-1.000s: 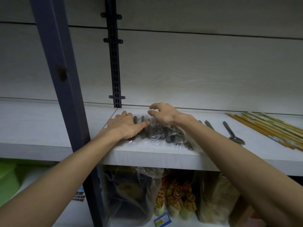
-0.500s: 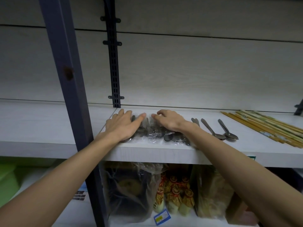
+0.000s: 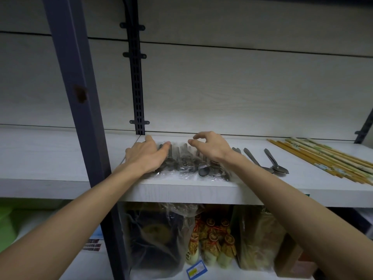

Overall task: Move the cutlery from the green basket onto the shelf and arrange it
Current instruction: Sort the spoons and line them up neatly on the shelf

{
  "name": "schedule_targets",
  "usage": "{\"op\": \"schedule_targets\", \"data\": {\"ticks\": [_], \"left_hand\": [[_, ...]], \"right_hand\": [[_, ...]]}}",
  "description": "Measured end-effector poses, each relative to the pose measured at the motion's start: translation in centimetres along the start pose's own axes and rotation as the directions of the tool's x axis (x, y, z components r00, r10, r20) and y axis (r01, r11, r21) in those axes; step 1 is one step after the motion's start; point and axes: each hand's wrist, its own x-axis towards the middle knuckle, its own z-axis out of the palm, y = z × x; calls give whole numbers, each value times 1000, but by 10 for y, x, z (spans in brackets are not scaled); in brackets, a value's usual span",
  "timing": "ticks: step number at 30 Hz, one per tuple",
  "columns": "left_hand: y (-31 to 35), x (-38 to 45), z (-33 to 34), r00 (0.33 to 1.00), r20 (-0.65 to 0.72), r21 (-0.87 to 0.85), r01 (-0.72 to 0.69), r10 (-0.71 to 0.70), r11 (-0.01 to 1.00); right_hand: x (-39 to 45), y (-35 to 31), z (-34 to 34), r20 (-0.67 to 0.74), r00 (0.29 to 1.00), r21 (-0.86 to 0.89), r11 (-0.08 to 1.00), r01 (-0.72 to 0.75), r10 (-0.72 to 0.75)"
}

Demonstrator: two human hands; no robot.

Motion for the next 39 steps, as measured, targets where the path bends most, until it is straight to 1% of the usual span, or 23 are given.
{"op": "schedule_targets", "data": {"ticks": [3,7,11,12,14,16,17,19,22,24,26,29,31,33,35,36,37,39], "left_hand": [[-1,-1,1,998,55,-34,-5,7,999],[3,-3,1,994,108,-37,-22,25,999],[6,-8,-3,986,152,-3,-73,73,997],[6,-7,-3,984,161,9,-84,81,996],[7,-2,-4,982,158,23,-105,100,994],[14,5,-8,986,110,23,-125,122,992],[19,9,-11,985,96,20,-143,141,989],[29,21,-15,975,138,-9,-177,176,984],[39,41,-8,939,276,-54,-196,203,979],[38,47,1,914,344,-32,-217,214,976],[34,48,9,887,392,-11,-260,243,966],[33,51,10,883,367,-34,-302,293,953],[37,53,7,879,369,-42,-311,304,950],[42,55,2,892,342,-50,-298,296,953],[45,57,1,912,285,-59,-290,294,955],[46,58,2,914,287,-53,-285,288,957],[46,57,3,904,323,-46,-281,280,959],[44,53,7,856,441,-43,-279,268,959]], "right_hand": [[-17,2,-5,80,997,-53,999,-1,5],[-27,5,6,162,987,-145,989,15,9],[-37,9,15,108,993,-239,969,64,-38],[-39,9,16,102,994,-225,972,63,-41],[-38,9,14,70,996,-126,990,56,-47],[-37,9,7,24,999,-34,999,36,-35],[-36,8,1,4,1000,-13,1000,17,-17],[-33,11,-8,-16,1000,-21,1000,-22,22],[-28,17,-10,49,998,-92,995,-36,41],[-25,22,-1,100,994,-145,989,-25,40],[-22,25,5,88,996,-224,975,-9,29],[-20,24,4,72,997,-294,955,20,1],[-17,23,1,77,997,-334,943,16,11],[-14,22,-1,70,997,-328,945,4,21],[-11,21,0,62,998,-323,946,0,21],[-11,22,1,73,997,-326,945,4,21],[-10,22,2,95,995,-317,948,3,29],[-10,25,6,146,988,-282,959,-13,56]]}}
